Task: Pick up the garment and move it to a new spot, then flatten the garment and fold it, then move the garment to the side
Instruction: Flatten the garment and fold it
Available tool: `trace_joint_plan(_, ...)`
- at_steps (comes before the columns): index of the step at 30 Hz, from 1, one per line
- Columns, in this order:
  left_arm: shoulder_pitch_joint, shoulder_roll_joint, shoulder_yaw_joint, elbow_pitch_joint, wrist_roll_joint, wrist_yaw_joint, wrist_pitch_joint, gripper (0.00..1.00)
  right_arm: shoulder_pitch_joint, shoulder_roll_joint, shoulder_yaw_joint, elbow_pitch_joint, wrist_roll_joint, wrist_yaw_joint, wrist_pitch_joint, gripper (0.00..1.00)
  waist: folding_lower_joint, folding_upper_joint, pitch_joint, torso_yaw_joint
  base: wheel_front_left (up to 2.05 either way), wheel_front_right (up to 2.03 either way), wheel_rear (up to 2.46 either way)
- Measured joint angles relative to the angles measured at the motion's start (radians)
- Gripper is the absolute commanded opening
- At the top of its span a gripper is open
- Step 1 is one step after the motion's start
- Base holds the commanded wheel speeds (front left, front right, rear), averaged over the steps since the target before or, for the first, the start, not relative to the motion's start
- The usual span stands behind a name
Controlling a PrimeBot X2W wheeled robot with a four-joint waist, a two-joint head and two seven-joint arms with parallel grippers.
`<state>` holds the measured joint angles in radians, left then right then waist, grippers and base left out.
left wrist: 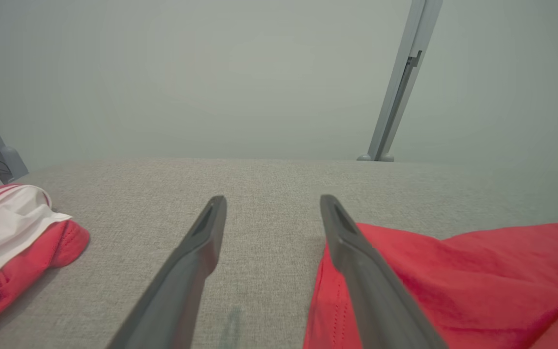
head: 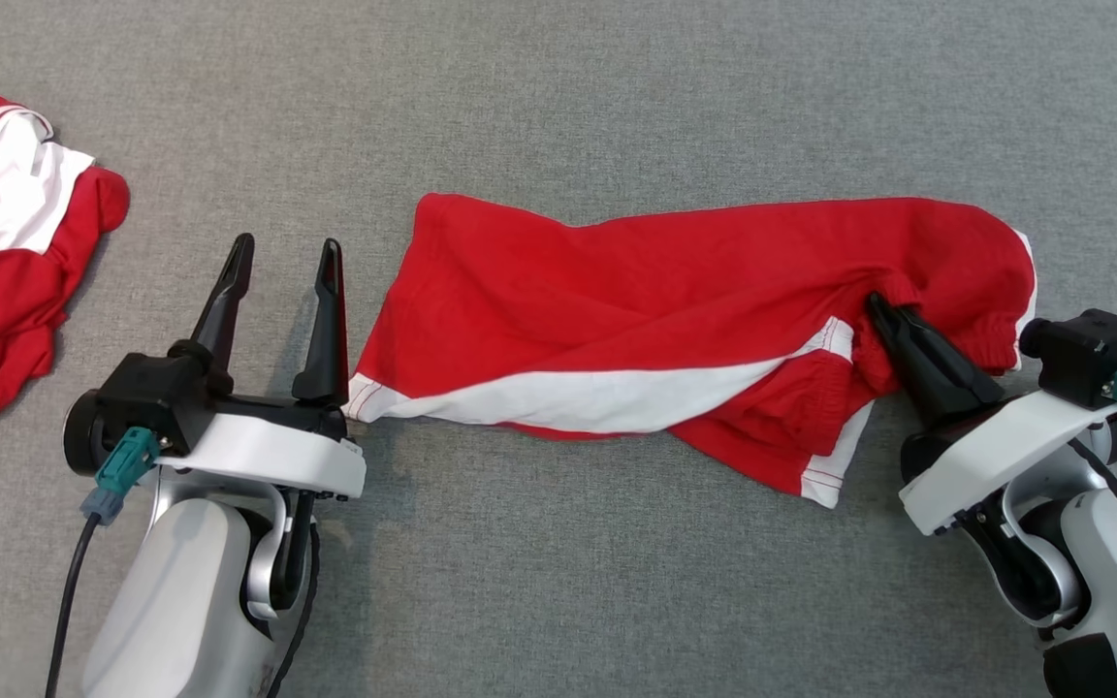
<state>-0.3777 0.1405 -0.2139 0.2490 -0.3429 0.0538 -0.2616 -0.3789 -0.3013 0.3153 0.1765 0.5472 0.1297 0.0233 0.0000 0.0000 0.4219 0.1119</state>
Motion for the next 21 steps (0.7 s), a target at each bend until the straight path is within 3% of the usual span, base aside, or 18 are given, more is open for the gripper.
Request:
trace_joint_plan(2, -0.001, -0.003, 0.001, 0.007, 0.003, -0.002, 0.0, 1.0, -0.01, -0.01, 0.018, 0.02, 0.005, 0.0, -0.02, 0.0, 0.0, 0.0, -0.002, -0.003, 0.0, 0.0, 0.0)
trace_joint_plan(3, -0.001, -0.004, 0.002, 0.01, 0.003, -0.004, 0.0, 1.0, -0.013, -0.013, 0.025, 0.03, 0.008, 0.0, -0.035, 0.34, 0.0, 0.0, -0.004, -0.005, 0.0, 0.0, 0.0)
trace_joint_plan(4, -0.001, -0.004, 0.004, 0.011, 0.006, -0.005, 0.0, 1.0, -0.016, -0.014, 0.035, 0.036, 0.011, 0.0, -0.045, 0.82, 0.0, 0.0, -0.007, -0.008, 0.0, 0.0, 0.0)
trace_joint_plan(5, 0.0, -0.005, 0.005, 0.011, 0.007, -0.006, 0.0, 1.0, -0.017, -0.016, 0.046, 0.041, 0.017, 0.0, -0.057, 1.0, 0.0, 0.0, -0.012, -0.01, 0.0, 0.0, 0.0)
trace_joint_plan(14, 0.025, -0.008, 0.029, 0.025, 0.01, -0.013, -0.002, 1.0, 0.033, -0.029, 0.073, 0.038, 0.054, 0.0, -0.173, 1.0, 0.0, 0.0001, -0.069, -0.04, 0.0, 0.0, 0.0)
trace_joint_plan(21, 0.074, -0.002, 0.057, 0.032, 0.01, -0.012, -0.002, 1.0, 0.096, -0.003, -0.058, 0.03, -0.005, 0.0, -0.245, 1.0, 0.0, 0.0, -0.133, -0.067, 0.0, 0.0, 0.0)
